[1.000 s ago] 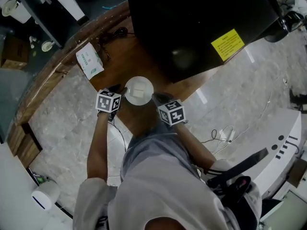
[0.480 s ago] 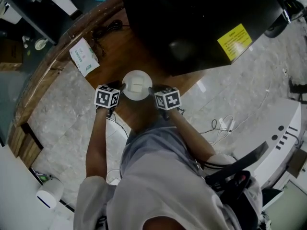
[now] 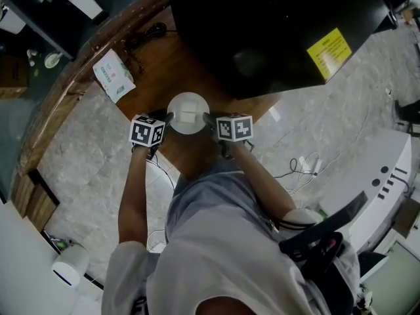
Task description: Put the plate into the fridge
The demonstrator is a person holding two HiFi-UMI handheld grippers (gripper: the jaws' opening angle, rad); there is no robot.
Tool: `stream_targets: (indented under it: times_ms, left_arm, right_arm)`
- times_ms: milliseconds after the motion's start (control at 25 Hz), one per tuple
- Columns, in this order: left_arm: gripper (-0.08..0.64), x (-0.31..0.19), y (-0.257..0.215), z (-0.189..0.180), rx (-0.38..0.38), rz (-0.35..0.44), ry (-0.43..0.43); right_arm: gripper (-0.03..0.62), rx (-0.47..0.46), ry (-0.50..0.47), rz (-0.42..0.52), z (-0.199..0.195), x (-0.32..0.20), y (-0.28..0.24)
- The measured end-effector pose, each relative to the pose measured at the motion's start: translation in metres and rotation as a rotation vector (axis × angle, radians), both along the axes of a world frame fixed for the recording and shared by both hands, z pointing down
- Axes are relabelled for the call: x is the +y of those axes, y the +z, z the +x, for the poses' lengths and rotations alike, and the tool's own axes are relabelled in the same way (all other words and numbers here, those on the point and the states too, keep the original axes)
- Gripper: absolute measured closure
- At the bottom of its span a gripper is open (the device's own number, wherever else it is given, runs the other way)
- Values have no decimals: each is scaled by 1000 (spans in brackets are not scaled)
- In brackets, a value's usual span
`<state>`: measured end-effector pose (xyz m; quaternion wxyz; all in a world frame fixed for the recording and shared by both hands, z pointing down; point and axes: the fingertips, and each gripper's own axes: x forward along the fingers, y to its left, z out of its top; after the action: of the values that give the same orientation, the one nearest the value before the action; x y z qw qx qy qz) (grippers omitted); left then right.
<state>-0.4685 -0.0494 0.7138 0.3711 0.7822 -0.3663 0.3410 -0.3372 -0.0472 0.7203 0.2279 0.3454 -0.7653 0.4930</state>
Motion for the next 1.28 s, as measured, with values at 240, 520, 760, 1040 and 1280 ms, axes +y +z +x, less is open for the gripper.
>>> stream_targets:
  times_ms: [240,520,760,1040,1280]
  left_arm:
    - [446,3,-2,0,25,7,-14]
    - [448,3,-1,-1,35,10,-27]
    - [454,1,0,0,72,27,-37]
    - [457,-2,1,0,73,30,-61]
    - [459,-2,-1,-2,85,53,-128]
  right_arm:
    - [504,-33,29,-10,-2,-1,-2]
    - [528,-161,95,-116,-1,-1,-1]
    - [554,-426,183,-273,0,-3,-3]
    - [555,-428,102,-238,-9,1,-6]
    - [568,-515,86,-286,-14,12,-10]
